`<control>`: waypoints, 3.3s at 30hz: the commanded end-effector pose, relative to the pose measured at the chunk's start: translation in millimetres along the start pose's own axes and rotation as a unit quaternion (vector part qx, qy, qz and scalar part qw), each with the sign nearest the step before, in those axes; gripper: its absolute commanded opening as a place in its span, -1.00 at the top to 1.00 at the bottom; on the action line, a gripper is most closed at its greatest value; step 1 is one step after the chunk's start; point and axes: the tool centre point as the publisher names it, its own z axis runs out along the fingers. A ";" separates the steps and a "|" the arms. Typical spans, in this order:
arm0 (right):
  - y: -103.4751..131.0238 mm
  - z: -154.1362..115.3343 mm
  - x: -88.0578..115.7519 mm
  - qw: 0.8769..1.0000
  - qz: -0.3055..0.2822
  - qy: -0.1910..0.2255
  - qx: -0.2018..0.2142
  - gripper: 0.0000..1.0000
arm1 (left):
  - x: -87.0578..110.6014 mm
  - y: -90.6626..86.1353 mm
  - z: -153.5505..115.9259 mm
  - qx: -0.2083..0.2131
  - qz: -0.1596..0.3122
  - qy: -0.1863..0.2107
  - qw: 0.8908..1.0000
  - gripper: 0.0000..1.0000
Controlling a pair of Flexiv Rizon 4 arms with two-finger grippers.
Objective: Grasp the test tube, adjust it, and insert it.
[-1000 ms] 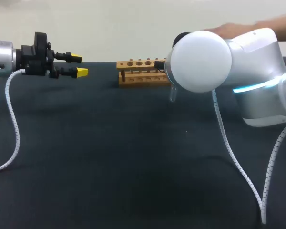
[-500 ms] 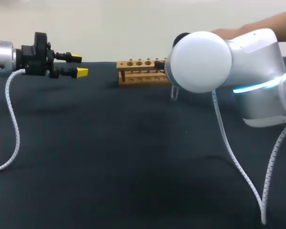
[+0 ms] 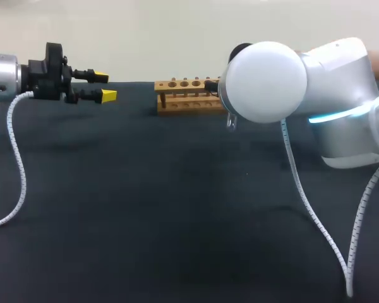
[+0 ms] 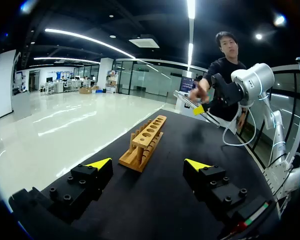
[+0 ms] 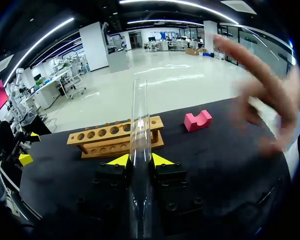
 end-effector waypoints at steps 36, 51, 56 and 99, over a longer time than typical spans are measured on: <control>29.8 86.8 7.3 0.995 -0.092 0.036 -0.008 1.00 | 1.5 0.1 -0.3 0.000 0.002 -0.002 1.000 -1.00; 28.7 99.5 11.3 0.994 -0.086 0.060 -0.014 1.00 | 1.5 0.1 -0.3 0.000 0.002 -0.002 1.000 -1.00; 26.4 102.8 14.8 0.994 -0.084 0.070 -0.017 1.00 | 1.5 0.1 -0.3 0.000 0.002 -0.002 1.000 -1.00; 23.2 45.5 18.4 1.000 -0.006 0.028 0.012 1.00 | 1.5 0.1 -0.3 0.000 0.002 -0.002 1.000 -1.00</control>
